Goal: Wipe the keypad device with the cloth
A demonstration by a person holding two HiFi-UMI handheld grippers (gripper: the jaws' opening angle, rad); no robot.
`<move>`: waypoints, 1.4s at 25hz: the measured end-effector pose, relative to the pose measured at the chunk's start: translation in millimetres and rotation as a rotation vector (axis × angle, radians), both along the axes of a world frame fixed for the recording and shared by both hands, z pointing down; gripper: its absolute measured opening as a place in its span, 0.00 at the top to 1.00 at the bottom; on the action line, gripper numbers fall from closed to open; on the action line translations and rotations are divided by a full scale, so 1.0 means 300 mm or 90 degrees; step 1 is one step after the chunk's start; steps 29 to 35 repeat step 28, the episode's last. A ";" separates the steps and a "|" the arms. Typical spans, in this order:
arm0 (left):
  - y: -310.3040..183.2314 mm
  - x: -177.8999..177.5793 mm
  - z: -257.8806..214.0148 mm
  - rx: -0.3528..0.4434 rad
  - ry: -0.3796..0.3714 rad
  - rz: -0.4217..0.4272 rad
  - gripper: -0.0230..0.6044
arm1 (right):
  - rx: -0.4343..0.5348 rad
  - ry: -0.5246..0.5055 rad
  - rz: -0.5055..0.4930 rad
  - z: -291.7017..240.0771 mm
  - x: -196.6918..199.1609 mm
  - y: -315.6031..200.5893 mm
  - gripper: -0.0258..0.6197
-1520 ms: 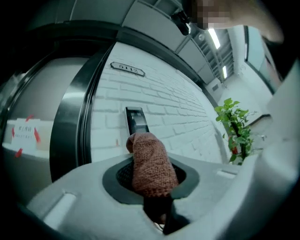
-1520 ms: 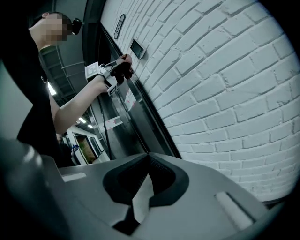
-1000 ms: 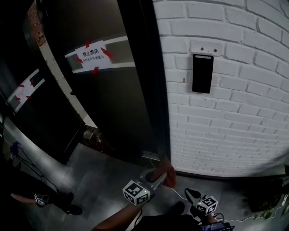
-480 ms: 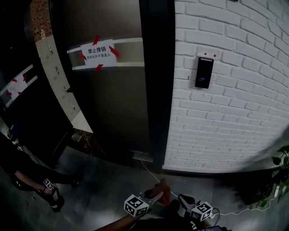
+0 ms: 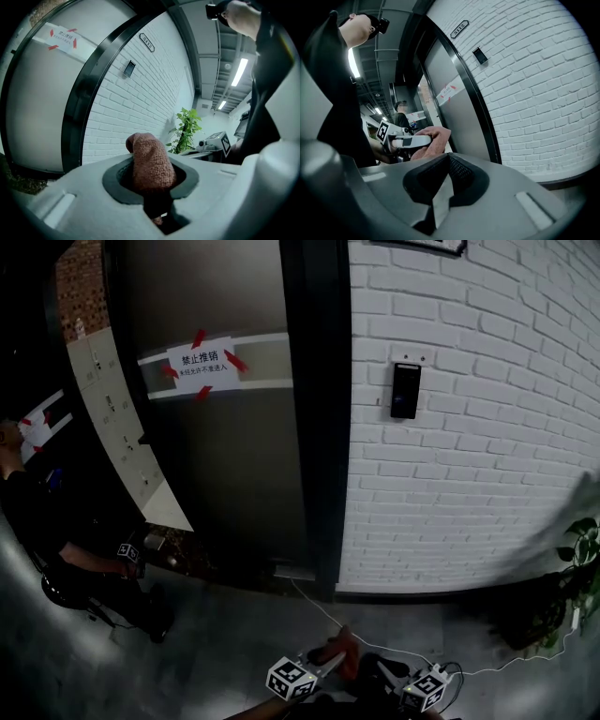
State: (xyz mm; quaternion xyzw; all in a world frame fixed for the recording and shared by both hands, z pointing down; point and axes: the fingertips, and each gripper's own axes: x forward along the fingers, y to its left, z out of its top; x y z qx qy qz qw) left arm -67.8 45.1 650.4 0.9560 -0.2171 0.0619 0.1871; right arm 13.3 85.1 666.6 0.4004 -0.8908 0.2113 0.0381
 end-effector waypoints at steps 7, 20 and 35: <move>0.088 -0.004 0.001 0.000 -0.001 0.018 0.83 | 0.020 -0.003 0.005 -0.031 -0.028 0.078 0.96; 0.127 -0.017 0.004 0.016 -0.006 0.032 0.83 | 0.029 0.006 0.021 -0.043 -0.033 0.122 0.96; 0.147 0.000 0.019 0.004 0.000 0.031 0.83 | 0.029 0.014 0.007 -0.054 -0.030 0.128 0.96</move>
